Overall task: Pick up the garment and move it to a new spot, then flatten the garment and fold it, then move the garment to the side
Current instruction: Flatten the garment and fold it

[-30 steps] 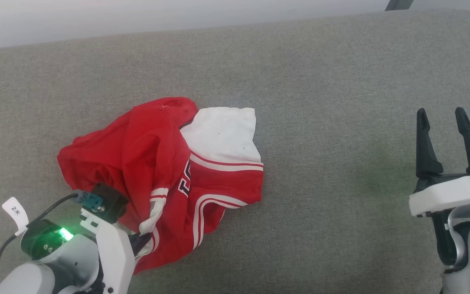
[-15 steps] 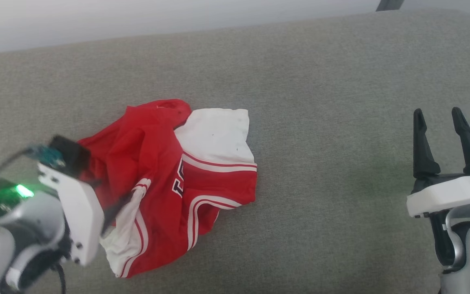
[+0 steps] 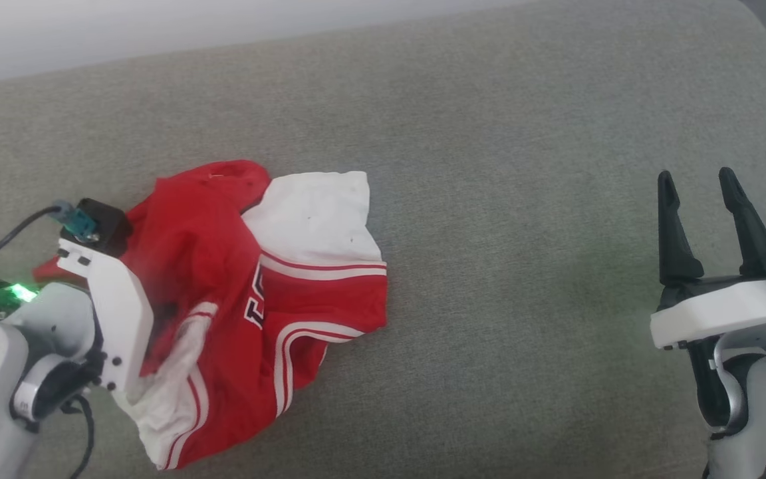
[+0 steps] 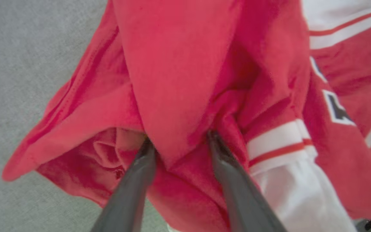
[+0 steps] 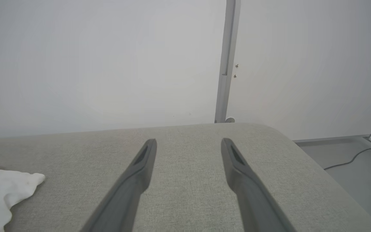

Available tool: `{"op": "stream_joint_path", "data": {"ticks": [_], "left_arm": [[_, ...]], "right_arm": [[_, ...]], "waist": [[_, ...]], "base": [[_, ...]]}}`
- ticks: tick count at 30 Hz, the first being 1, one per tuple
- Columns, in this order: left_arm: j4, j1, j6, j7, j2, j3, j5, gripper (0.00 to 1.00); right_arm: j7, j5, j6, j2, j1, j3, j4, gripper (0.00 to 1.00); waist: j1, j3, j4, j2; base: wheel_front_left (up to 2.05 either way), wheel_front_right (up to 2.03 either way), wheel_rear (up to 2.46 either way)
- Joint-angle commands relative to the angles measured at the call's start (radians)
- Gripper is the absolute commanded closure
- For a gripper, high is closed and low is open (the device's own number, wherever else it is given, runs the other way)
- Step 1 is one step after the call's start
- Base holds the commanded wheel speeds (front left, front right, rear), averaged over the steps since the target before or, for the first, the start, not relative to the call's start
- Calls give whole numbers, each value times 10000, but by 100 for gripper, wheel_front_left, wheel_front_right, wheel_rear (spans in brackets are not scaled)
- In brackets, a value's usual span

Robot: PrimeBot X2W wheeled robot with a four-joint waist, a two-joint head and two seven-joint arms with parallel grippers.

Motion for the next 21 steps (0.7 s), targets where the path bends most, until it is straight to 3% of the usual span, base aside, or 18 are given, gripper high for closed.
{"op": "stream_joint_path", "data": {"ticks": [1,11,21], "left_arm": [[276,-280,-70,5,96,6,110,100],[609,-1810,-529,-223,704,70,511,100],[2095,-4471,-872,-1583,751,-1255,1770,100]], "right_arm": [[-91,58,-15,14,-55,-7,16,0],[-149,121,-15,16,-93,-109,-87,0],[-263,196,-15,46,-542,156,2,0]], "waist": [[0,71,-104,0],[0,387,-272,0],[0,1202,-623,0]], "base": [[0,0,0],[0,0,0],[0,0,0]]}}
